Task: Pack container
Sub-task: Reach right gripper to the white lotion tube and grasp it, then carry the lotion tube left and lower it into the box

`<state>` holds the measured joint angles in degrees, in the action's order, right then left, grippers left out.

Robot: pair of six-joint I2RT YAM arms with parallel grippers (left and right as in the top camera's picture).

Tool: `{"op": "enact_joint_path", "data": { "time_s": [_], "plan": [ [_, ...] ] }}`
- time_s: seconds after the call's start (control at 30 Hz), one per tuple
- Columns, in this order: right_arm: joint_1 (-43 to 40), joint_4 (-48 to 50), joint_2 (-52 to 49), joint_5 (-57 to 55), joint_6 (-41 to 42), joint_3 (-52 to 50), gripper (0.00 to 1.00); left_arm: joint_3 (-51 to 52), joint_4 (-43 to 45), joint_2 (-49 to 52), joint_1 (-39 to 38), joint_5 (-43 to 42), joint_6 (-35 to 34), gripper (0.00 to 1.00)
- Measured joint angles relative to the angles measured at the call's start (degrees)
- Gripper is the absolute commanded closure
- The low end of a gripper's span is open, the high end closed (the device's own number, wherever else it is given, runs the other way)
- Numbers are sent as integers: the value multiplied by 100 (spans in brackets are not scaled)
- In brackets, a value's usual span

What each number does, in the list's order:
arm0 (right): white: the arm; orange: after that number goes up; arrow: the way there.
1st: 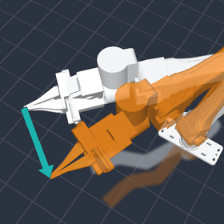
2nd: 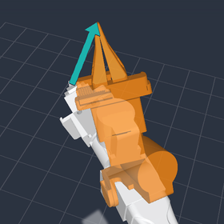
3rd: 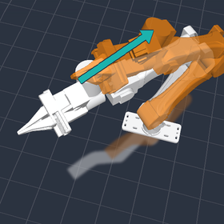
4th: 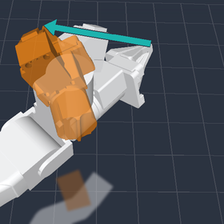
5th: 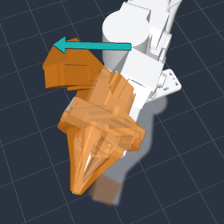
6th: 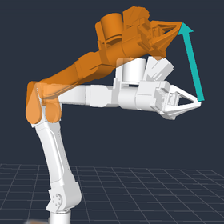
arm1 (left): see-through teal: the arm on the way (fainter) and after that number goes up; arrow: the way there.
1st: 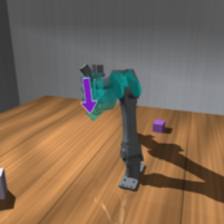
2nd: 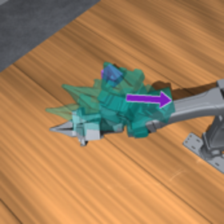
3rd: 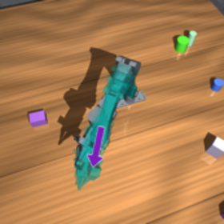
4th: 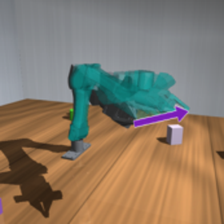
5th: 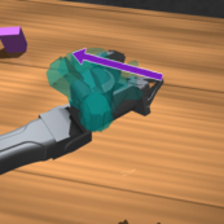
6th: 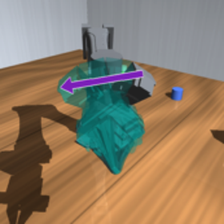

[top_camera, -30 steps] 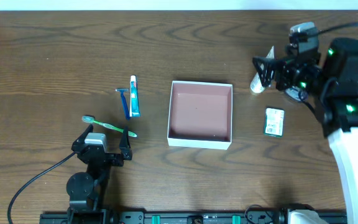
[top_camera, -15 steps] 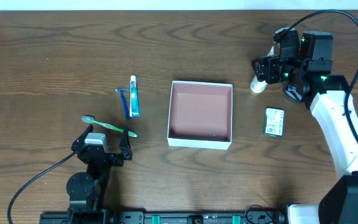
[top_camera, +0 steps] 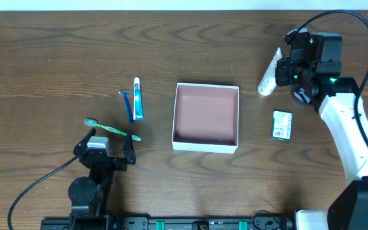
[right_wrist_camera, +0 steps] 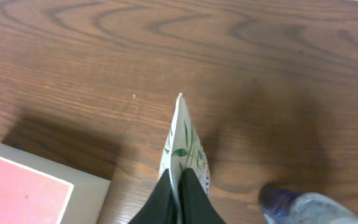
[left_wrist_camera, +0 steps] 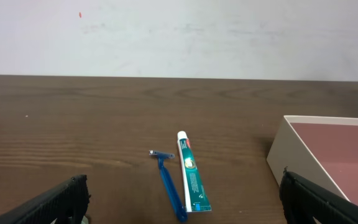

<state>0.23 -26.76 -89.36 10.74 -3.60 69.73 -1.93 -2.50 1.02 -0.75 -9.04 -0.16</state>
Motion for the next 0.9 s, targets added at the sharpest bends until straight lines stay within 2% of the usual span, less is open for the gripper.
{"op": "enact_joint_path", "data": {
  "time_s": [0.27, 0.43, 0.73, 0.9],
  "plan": [
    [22, -120, 79, -323, 92, 28, 99, 0, 0, 0, 0, 0, 0, 2],
    [212, -479, 509, -619, 197, 81, 99, 0, 0, 0, 0, 0, 0, 2],
    [1123, -962, 1950, -1156, 756, 748, 99, 0, 0, 0, 0, 0, 0, 2],
    [1729, -1095, 2251, -1272, 1252, 782, 99, 0, 0, 0, 0, 0, 0, 2]
  ]
}}
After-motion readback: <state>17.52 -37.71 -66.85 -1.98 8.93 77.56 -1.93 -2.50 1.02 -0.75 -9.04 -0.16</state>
